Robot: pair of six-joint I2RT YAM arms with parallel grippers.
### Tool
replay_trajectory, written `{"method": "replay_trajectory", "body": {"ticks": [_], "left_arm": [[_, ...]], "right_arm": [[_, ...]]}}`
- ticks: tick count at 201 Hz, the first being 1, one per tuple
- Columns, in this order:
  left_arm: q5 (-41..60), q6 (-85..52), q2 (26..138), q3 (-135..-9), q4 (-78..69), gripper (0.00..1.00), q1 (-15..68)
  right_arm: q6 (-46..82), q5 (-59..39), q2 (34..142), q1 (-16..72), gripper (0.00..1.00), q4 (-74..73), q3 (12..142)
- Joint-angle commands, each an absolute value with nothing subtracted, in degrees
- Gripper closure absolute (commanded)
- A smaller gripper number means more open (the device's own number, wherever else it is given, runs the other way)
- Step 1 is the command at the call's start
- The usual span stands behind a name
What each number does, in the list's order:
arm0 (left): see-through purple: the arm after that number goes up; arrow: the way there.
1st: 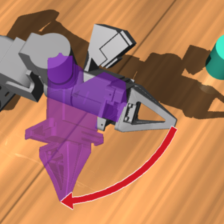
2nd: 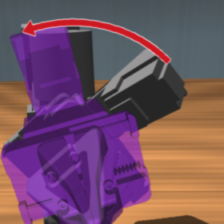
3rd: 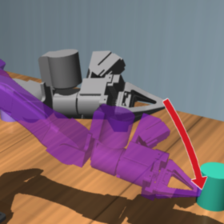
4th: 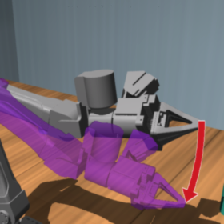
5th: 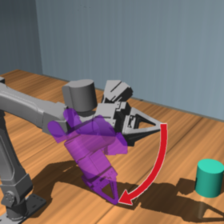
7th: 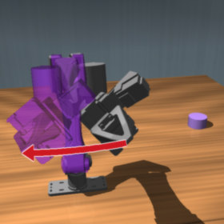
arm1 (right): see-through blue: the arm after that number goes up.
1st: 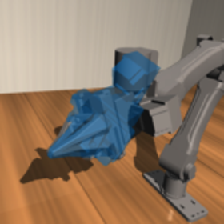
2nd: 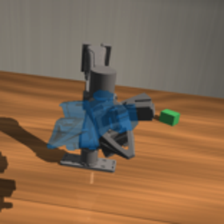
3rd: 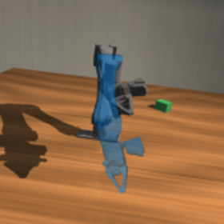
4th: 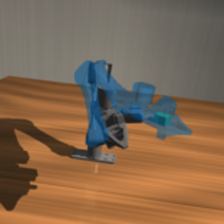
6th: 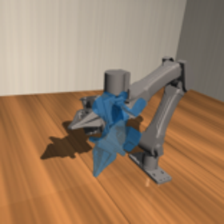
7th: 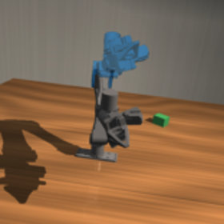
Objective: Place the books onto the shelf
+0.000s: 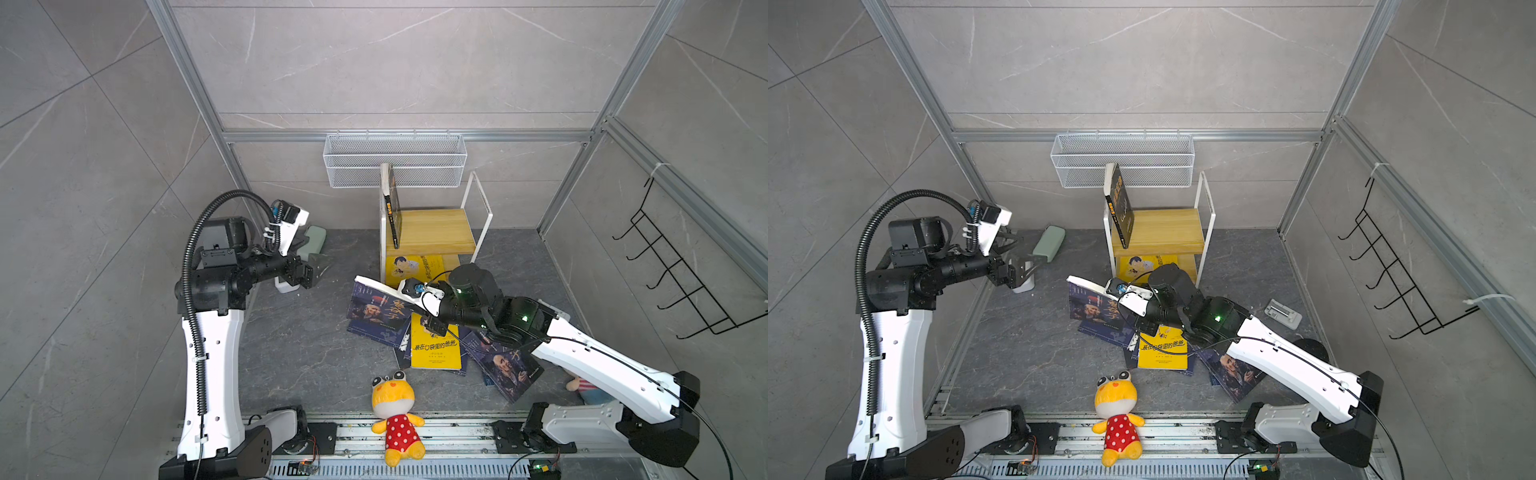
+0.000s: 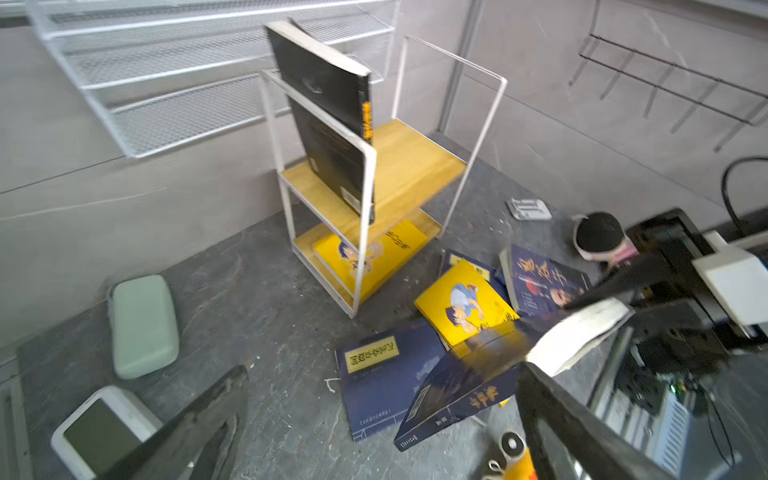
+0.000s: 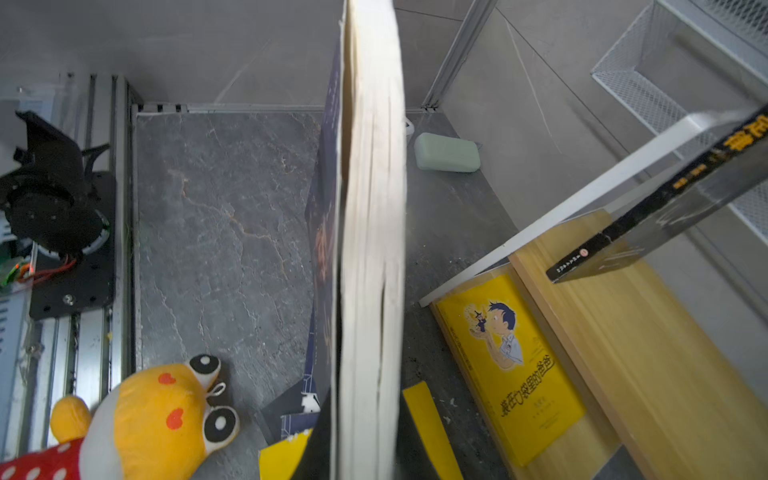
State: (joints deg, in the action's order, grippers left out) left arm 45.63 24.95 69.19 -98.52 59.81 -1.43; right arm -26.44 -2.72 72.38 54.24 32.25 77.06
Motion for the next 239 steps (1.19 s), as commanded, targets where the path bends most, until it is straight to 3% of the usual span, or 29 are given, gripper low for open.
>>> {"method": "replay_trajectory", "body": {"ticks": [1, 72, 152, 192, 202, 218, 239], "left_arm": [[45.4, 35.6, 69.4, -100.0, 68.9, 0.0, 4.2], [44.8, 46.1, 71.8, -96.5, 73.9, 0.01, 12.5], [35.5, 50.8, 72.6, -90.4, 75.4, 0.23, 19.4], [35.6, 50.4, 72.7, -89.6, 75.4, 0.44, 19.8], [35.5, 50.5, 72.7, -89.2, 75.4, 0.43, 20.0], [35.7, 50.0, 72.3, -89.5, 75.6, 0.23, 20.0], [36.2, 50.2, 71.7, -91.0, 77.0, 0.16, 20.0]], "right_arm": [[-36.2, -1.0, 72.9, 54.8, 1.0, 37.1, 83.2], [-44.1, 3.7, 78.4, 58.2, 1.0, 40.0, 89.0], [-47.1, 7.9, 82.2, 61.7, 1.0, 40.0, 92.5], [-46.0, 7.8, 81.8, 62.0, 1.0, 38.4, 92.2], [-45.9, 8.4, 81.3, 62.0, 1.0, 36.7, 91.3], [-46.0, 10.5, 81.4, 62.0, 1.0, 35.2, 90.6], [-46.2, 11.2, 81.9, 62.0, 1.0, 36.1, 90.5]]}}
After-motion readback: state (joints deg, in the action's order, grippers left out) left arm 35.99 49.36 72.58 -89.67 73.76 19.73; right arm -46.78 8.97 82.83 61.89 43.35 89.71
